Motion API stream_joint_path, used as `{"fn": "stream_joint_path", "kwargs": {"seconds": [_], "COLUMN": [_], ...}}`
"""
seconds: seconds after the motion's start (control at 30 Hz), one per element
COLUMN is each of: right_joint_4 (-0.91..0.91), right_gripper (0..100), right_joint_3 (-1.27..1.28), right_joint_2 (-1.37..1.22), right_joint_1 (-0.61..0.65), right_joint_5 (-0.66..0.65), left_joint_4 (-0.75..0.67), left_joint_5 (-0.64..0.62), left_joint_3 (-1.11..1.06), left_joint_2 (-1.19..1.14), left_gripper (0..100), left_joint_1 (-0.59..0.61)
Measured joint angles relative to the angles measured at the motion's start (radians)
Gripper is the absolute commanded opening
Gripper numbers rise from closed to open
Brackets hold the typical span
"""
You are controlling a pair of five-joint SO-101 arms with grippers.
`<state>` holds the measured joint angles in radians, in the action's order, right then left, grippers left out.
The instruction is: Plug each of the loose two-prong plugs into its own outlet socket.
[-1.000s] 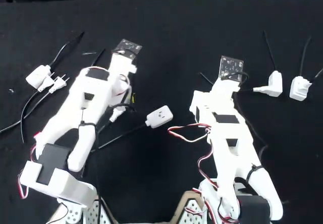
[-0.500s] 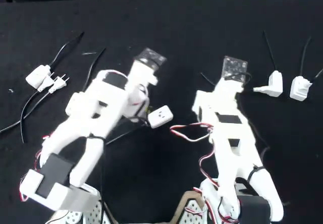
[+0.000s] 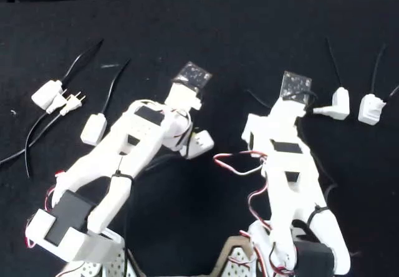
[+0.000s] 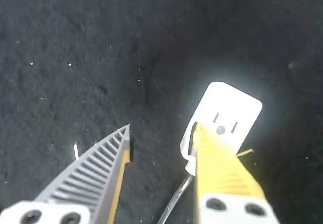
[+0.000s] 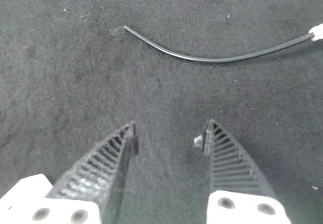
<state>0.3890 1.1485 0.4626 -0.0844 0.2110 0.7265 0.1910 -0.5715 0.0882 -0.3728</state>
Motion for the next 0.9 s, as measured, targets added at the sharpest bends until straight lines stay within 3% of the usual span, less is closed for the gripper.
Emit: {"fn": "stream_joint_path", "kwargs": {"seconds": [0.3, 0.53, 0.73, 0.9], "right_joint_4": [0.000, 0.000, 0.000, 0.000], "right_gripper": [20.1, 20.1, 20.1, 20.1], "right_joint_3": [0.000, 0.000, 0.000, 0.000], "right_joint_2": [0.000, 0.000, 0.000, 0.000], "right_joint_1": [0.000, 0.000, 0.000, 0.000], "right_joint_5": [0.000, 0.000, 0.000, 0.000], "left_joint_4": [-0.130, -0.132, 0.112, 0.290], "left_joint_5": [-0.003, -0.009, -0.012, -0.006], "left_joint_3": [-0.031, 0.003, 0.107, 0.104], "left_joint_2": [-0.083, -0.095, 0.006, 0.166], "left_gripper": [20, 20, 20, 20], "left_joint_1": [0.071, 0.176, 0.167, 0.034]}}
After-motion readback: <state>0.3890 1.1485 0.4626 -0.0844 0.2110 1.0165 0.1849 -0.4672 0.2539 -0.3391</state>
